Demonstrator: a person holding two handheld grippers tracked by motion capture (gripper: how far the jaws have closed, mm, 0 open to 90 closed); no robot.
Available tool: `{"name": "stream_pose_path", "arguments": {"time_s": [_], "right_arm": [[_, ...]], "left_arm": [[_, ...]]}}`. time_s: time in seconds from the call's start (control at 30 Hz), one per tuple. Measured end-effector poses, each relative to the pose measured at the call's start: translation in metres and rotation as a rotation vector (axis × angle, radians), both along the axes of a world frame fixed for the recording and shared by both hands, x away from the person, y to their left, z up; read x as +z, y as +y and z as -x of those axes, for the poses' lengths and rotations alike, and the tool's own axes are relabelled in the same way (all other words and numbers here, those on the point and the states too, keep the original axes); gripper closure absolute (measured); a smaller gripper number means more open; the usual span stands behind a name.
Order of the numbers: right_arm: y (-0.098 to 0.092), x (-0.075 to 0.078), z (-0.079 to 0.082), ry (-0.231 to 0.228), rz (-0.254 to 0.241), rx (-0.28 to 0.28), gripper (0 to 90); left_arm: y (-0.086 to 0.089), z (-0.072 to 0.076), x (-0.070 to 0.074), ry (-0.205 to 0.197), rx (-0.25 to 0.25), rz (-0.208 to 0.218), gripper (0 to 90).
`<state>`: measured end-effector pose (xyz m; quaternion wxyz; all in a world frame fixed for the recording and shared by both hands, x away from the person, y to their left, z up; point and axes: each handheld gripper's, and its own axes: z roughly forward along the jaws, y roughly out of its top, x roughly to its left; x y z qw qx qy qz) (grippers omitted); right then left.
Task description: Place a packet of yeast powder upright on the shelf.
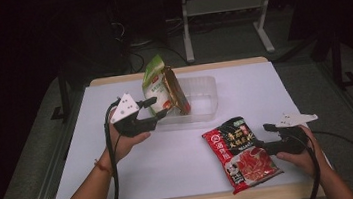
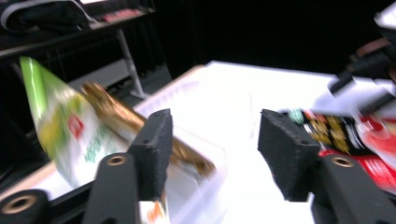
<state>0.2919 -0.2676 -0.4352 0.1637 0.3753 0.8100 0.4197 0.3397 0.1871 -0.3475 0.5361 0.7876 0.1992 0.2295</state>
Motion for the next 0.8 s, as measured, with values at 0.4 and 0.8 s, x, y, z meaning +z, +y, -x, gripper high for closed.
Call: {"name": "stream_pose_path", "arguments": {"time_s": [0.4,0.8], "right_arm": [[0.004,-0.003,0.003,0.041,0.027,0.019,24.6],[-0.004,-0.010,0.009,0.131,-0.013,0.024,17.5]], "left_arm": [[0.018,0.024,-0.047,0.120,-0.033,-0.110,30.1],[0.005,0.020,-0.083,0.236,-0.072,-0.138,26.5]]}}
